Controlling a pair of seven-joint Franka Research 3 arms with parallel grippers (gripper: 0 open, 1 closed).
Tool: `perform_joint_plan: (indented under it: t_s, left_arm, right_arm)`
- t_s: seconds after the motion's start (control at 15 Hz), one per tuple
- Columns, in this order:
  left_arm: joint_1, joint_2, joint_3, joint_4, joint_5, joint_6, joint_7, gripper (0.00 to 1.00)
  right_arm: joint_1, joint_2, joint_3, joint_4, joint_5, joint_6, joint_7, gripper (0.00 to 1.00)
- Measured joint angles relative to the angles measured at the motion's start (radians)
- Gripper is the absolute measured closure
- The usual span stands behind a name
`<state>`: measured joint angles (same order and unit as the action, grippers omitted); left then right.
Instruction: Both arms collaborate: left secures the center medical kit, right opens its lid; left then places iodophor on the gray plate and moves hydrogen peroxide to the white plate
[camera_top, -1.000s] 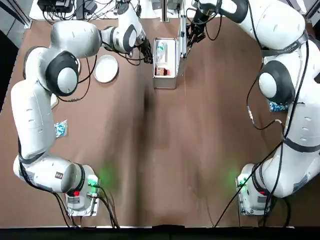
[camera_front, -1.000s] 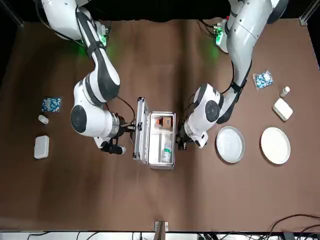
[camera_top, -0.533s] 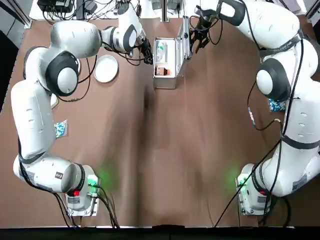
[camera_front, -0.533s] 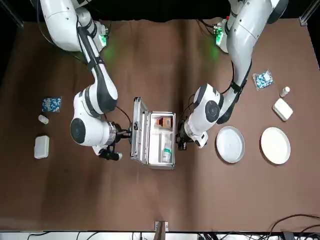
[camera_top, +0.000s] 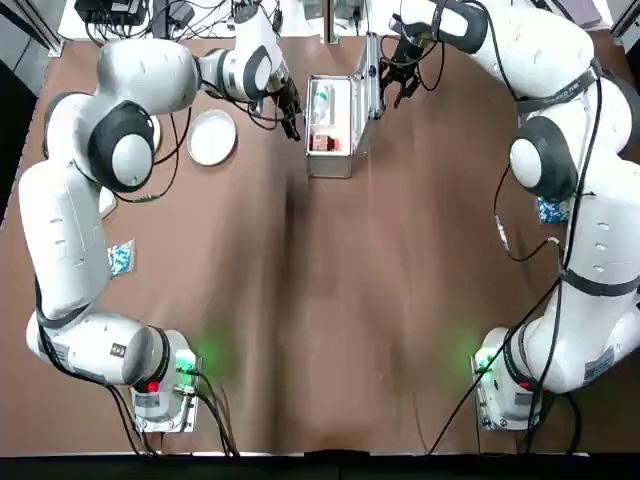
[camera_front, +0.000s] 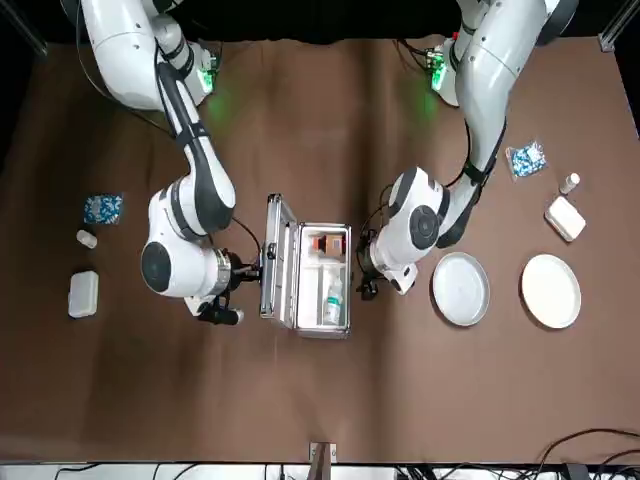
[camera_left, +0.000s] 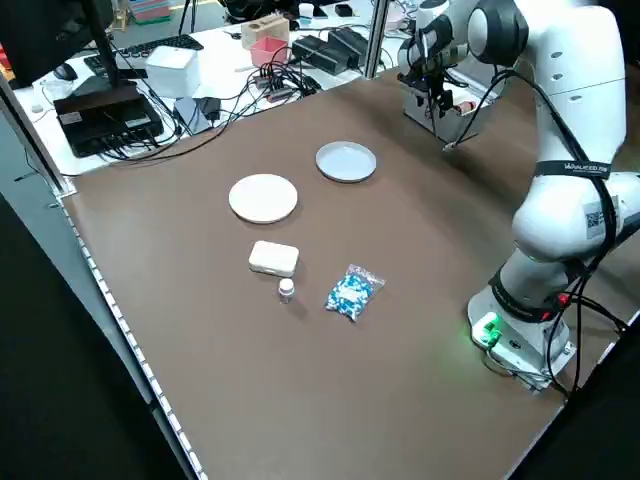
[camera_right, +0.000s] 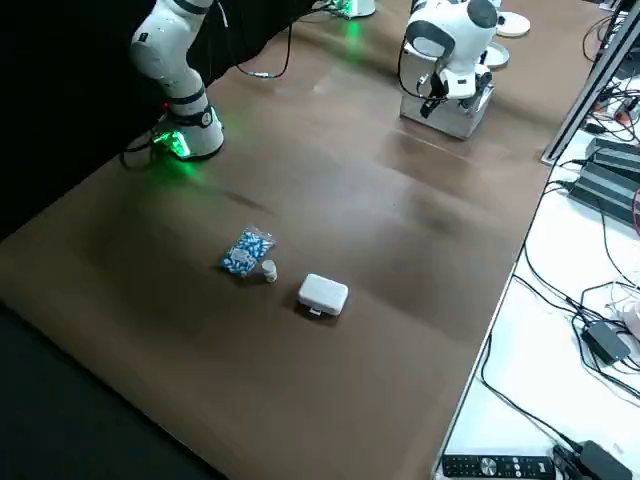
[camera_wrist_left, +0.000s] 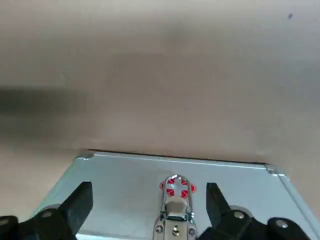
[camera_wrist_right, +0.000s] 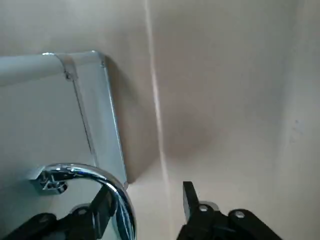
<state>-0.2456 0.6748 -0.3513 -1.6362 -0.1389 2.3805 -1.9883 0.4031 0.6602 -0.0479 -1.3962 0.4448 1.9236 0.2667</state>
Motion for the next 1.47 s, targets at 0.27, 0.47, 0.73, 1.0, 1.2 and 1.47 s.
perform_joint_plan:
  t_s: [0.27,0.47,0.73,1.0,1.2,1.47]
  left_arm:
    - [0.030,-0.047,0.003,0.054,0.000,-0.200,0.000,0.00]
    - [0.034,-0.069,0.003,0.134,0.011,-0.375,-0.010,0.00]
    - [0.017,-0.079,-0.005,0.180,0.040,-0.420,-0.079,0.00]
    - [-0.039,-0.080,-0.012,0.198,0.054,-0.421,-0.170,0.00]
    - [-0.120,-0.081,-0.011,0.201,0.076,-0.417,-0.298,0.00]
    - [-0.172,-0.079,-0.007,0.214,0.102,-0.381,-0.366,0.01]
  right_arm:
    - [-0.006,0.007,-0.005,0.000,0.043,-0.012,-0.112,0.19]
    - [-0.012,0.007,-0.006,0.003,0.115,-0.069,-0.184,0.17]
    - [-0.037,0.007,-0.007,0.012,0.133,-0.130,-0.218,0.14]
    - [-0.059,0.007,-0.007,0.027,0.138,-0.198,-0.251,0.12]
    - [-0.144,-0.001,-0.011,0.094,0.139,-0.299,-0.288,0.12]
    - [-0.255,-0.048,-0.016,0.120,0.139,-0.322,-0.343,0.02]
